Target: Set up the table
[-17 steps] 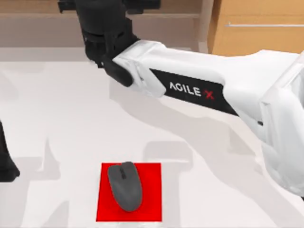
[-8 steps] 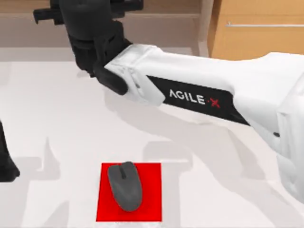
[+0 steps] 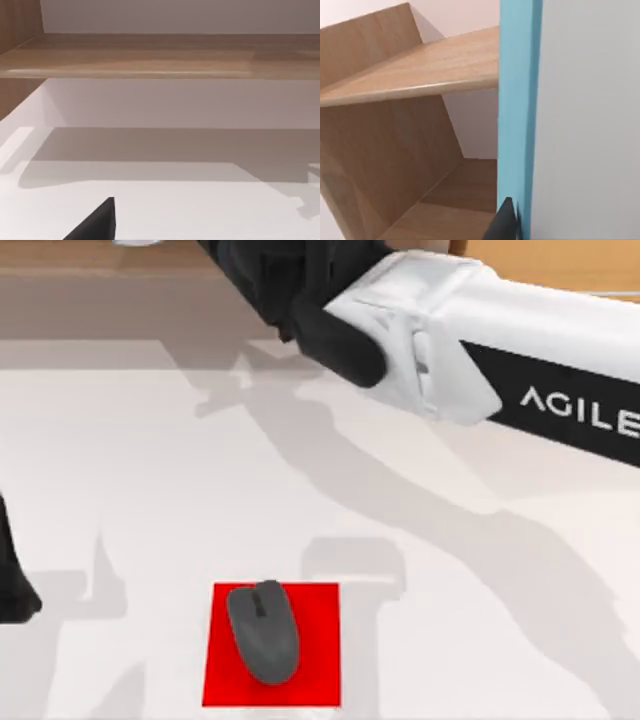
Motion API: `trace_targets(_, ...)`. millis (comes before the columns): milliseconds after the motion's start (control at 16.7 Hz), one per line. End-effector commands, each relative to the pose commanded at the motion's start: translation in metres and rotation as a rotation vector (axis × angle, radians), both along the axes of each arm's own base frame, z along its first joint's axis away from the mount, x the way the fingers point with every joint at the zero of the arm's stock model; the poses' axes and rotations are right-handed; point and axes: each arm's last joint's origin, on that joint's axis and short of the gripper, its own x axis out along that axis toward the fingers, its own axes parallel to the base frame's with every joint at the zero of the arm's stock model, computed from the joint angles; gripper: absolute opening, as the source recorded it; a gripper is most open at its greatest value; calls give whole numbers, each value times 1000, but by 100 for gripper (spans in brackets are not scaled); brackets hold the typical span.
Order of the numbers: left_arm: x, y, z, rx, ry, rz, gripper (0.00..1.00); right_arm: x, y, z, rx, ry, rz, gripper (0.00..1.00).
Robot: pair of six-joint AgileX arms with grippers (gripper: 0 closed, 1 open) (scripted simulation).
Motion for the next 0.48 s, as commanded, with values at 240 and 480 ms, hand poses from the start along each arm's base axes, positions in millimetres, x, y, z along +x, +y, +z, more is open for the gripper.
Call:
trace_targets(240,0,0,0,0,0,0,100,11,-98,57,200,7,18,0)
trace_targets(480,0,0,0,0,0,0,100,9,-211,90,374,2,-44,0)
